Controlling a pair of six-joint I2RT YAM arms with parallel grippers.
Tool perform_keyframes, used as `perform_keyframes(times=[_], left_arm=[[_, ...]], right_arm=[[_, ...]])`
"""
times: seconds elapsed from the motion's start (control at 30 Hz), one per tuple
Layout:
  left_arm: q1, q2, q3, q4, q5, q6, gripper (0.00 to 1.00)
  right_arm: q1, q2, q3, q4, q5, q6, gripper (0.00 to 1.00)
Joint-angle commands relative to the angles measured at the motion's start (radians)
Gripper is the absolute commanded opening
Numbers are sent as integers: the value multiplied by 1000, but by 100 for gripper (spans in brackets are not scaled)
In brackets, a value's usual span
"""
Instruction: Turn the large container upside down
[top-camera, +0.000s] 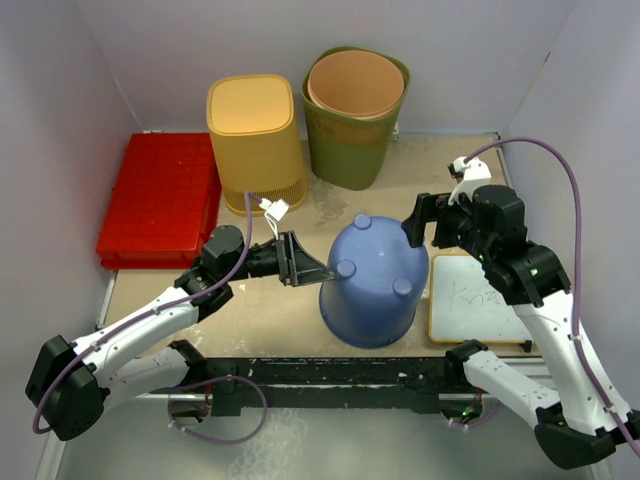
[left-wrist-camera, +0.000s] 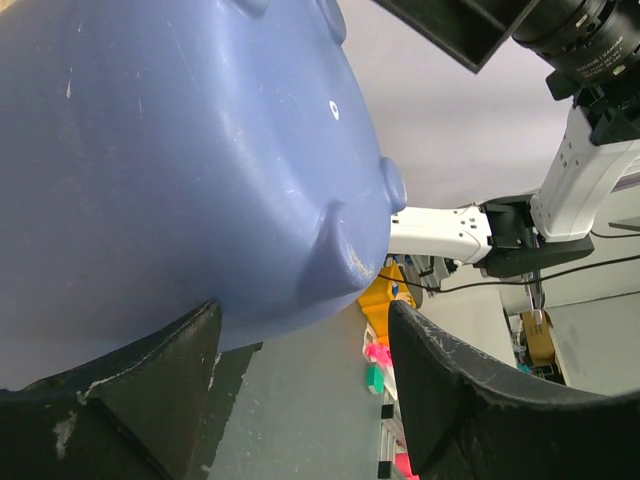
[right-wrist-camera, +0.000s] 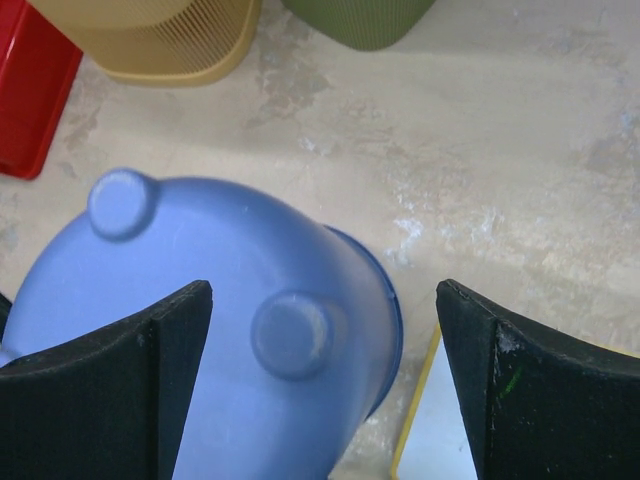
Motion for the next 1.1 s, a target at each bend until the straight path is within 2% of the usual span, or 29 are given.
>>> perform_keyframes(times=[0.0, 0.23, 0.5, 0.57, 0.63, 0.8, 0.87, 0.97, 1.07], left_arm=[[-4, -7, 39, 48, -13, 21, 65], [-4, 5, 40, 55, -8, 22, 65], [-4, -13, 38, 35, -31, 29, 65], [-4, -11, 39, 33, -40, 32, 65], [-4, -4, 44, 31, -47, 40, 65], [-4, 13, 57, 10, -68, 58, 65], [-4, 15, 67, -5, -81, 70, 65], [-3, 13, 83, -46, -92, 92, 65], [-3, 9, 95, -75, -93, 110, 65]], right_arm=[[0, -37, 17, -73, -62, -28, 92], [0, -20, -65, -23, -111, 3, 75], [0, 51, -92, 98, -161, 29, 37], [0, 65, -95, 142, -180, 45, 29], [0, 87, -103, 197, -222, 73, 25], [0, 163, -97, 309, -287, 99, 23], [0, 189, -66, 303, -276, 96, 25], [0, 184, 7, 229, -177, 54, 36], [0, 112, 24, 172, -39, 27, 55]])
